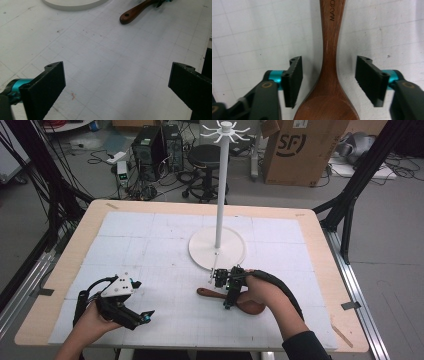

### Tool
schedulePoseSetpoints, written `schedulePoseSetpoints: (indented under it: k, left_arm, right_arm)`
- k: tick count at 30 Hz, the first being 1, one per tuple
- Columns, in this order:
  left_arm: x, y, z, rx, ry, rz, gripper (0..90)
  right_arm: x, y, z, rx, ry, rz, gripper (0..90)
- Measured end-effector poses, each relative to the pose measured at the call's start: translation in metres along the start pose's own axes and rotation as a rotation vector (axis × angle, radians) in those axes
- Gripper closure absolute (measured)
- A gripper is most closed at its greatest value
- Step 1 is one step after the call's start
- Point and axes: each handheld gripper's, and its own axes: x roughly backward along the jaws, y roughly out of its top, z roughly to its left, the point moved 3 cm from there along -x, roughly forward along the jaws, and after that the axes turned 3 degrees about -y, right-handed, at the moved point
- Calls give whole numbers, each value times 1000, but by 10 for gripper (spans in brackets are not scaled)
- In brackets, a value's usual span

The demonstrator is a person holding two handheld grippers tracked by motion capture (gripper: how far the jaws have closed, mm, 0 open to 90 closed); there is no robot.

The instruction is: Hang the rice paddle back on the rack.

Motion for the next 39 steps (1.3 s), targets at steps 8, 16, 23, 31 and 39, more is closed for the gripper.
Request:
schedulePoseSetpoints:
  k: [8,16,23,31,39]
  left_arm:
    - [0,0,-1,-1,0,4,16]
    - [-1,-1,-1,-6,-4,11,17]
    - [-2,-1,-2,-6,-10,9,16]
    - [-2,-1,-3,-13,-14,14,17]
    - [-1,-2,-3,-12,-8,12,17]
  right_arm:
    - [-1,8,3,-1,-24,7,496]
    - [-3,8,2,-7,-16,27,644]
    - [-3,10,4,-6,-32,47,702]
    - [-3,12,6,10,-34,62,743]
    - [-4,11,4,5,-32,55,747]
